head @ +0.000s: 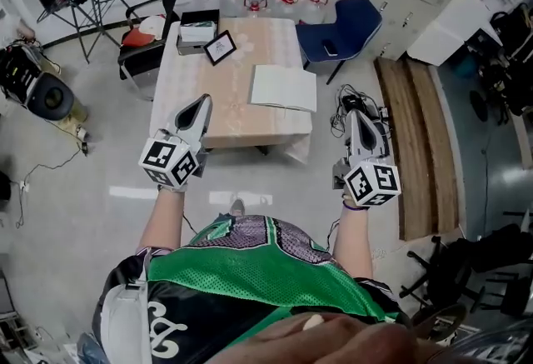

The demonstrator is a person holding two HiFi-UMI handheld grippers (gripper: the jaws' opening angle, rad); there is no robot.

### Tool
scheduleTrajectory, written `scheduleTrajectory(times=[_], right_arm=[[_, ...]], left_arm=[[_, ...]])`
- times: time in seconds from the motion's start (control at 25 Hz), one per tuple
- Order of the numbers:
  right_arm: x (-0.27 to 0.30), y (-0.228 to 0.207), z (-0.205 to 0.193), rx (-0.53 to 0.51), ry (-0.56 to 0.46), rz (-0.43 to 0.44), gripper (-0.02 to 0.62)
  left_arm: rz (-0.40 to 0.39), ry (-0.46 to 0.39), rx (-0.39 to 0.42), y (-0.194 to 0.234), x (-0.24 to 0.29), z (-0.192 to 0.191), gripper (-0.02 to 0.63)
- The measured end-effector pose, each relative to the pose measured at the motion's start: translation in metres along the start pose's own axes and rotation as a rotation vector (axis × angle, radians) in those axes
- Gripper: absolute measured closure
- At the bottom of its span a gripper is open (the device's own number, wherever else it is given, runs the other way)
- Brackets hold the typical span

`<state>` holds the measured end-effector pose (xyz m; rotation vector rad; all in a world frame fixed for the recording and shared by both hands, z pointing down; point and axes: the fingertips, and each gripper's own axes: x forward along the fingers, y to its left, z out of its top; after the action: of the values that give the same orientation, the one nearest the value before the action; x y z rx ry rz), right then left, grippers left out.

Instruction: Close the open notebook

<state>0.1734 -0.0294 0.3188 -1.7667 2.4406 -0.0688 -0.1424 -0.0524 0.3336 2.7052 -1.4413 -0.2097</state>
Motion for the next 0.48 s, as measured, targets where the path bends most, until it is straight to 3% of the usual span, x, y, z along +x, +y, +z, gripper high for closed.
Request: scheduleTrajectory(times=[0.2, 0.48], right_arm=[[0.037, 0.005, -0.002, -0.001, -0.003, -0.022, 0.596], [0.077, 0.013, -0.01, -0.008, 0.015, -0.063, 0.595]], left_arm=[[-0.023, -0.011, -0.048, 0.042, 0.024, 0.003, 0.591], [-0.068, 0.002, -0.041, 0.08, 0.051, -0.002, 0.591]])
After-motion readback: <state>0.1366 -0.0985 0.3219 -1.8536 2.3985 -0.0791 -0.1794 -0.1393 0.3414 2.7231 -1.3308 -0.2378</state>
